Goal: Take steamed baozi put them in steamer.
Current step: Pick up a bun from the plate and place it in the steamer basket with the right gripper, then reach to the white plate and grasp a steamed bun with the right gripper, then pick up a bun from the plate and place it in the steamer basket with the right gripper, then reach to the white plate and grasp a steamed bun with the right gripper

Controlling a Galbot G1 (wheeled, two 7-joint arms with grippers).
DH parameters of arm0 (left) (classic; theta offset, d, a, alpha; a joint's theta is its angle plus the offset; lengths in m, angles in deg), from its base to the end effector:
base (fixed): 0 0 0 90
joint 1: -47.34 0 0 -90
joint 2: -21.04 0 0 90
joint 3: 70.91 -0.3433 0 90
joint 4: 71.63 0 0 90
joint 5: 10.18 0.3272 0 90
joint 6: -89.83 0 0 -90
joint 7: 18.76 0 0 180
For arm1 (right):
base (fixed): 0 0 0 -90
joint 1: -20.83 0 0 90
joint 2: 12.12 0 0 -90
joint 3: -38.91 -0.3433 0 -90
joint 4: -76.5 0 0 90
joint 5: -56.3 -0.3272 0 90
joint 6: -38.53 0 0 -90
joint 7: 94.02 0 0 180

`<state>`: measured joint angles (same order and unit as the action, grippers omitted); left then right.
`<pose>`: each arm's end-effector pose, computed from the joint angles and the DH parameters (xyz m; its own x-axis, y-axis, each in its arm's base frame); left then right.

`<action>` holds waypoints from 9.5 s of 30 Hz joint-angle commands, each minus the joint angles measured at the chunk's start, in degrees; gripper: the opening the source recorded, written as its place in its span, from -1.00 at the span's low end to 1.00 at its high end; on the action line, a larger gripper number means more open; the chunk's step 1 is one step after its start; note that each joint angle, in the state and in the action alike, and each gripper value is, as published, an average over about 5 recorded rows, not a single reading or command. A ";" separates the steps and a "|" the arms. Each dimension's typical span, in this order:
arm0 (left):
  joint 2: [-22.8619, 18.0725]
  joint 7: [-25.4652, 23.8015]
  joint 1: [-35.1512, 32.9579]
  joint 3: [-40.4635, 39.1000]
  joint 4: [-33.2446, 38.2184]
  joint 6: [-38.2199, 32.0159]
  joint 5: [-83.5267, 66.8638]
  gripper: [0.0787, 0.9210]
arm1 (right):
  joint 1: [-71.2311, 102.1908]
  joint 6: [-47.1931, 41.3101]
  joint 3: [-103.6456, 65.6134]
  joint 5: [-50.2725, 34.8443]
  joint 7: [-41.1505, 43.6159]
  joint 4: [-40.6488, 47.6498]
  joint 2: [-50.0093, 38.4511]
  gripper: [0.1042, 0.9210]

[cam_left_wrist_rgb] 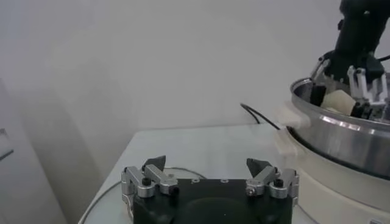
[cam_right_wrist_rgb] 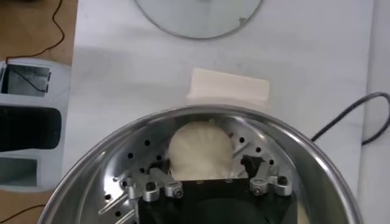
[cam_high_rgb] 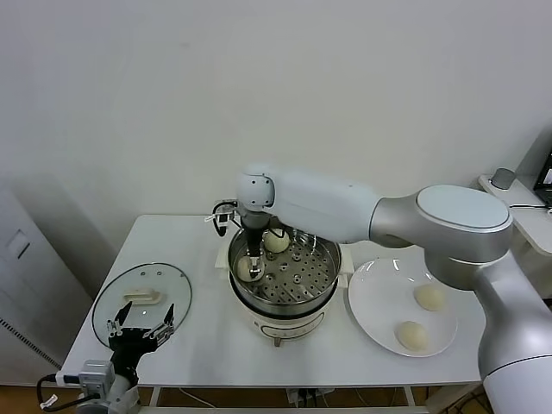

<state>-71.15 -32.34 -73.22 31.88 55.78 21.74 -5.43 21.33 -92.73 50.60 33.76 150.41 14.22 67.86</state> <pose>0.1437 0.0520 -0.2551 -0.9592 -0.0203 0.2821 0.0080 0.9951 0.0986 0.5368 0.1931 -0.0634 -0.0900 -0.1127 0.9895 -0.9864 -0.1272 -0.1042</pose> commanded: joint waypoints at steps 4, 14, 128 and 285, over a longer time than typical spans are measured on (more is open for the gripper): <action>-2.22 -0.72 0.01 0.50 0.14 1.24 -1.32 0.77 | -14.75 3.80 1.87 -2.64 5.07 -16.71 -23.69 0.76; -1.06 -1.23 -1.58 1.76 0.22 1.94 -2.59 0.77 | -19.83 15.97 6.21 4.45 10.89 -25.44 -50.42 0.76; -1.75 -0.66 -0.50 1.43 -4.08 1.30 1.91 0.77 | -11.70 22.80 0.03 11.72 12.71 -8.50 -35.04 -0.20; -1.05 -2.32 -3.56 3.31 -5.03 1.00 -0.08 0.77 | 42.89 42.03 -53.65 49.74 6.21 8.84 -36.49 0.76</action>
<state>-71.16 -34.63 -76.77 35.25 50.91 22.70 -5.56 63.38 -50.78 -1.93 82.21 156.56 21.64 30.66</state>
